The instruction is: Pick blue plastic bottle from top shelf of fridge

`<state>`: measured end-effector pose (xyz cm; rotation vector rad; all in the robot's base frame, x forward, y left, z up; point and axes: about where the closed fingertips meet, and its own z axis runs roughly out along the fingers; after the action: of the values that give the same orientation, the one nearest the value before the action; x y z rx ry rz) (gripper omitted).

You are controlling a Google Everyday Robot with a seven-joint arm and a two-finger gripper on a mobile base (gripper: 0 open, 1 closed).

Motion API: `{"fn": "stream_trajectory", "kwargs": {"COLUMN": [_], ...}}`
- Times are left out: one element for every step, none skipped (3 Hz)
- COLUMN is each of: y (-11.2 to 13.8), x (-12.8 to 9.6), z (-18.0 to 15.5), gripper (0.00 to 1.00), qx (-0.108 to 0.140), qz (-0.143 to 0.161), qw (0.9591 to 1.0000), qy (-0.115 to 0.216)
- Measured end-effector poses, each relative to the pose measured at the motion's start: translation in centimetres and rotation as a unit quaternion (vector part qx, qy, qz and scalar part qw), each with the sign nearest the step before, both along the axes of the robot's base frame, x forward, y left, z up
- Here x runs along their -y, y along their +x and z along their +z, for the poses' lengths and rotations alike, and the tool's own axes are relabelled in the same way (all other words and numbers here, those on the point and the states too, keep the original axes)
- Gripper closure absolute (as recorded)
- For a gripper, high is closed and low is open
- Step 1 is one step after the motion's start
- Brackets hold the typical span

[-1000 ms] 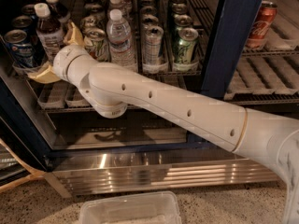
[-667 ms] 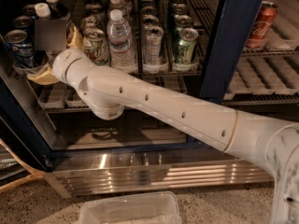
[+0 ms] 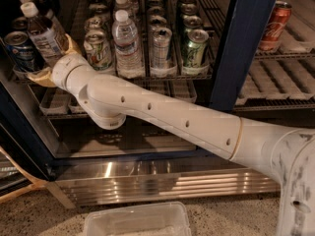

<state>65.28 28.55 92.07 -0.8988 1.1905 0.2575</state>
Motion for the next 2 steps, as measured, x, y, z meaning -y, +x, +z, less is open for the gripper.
{"fn": "stream_trajectory", "kwargs": {"y": [-0.20, -0.54], "x": [0.60, 1.28], "z": [-0.13, -0.13], "gripper": [0.65, 0.88], "qx": [-0.001, -0.001], "qz": [-0.006, -0.006], "qw": [1.0000, 1.0000], "qy": [0.008, 0.008]}}
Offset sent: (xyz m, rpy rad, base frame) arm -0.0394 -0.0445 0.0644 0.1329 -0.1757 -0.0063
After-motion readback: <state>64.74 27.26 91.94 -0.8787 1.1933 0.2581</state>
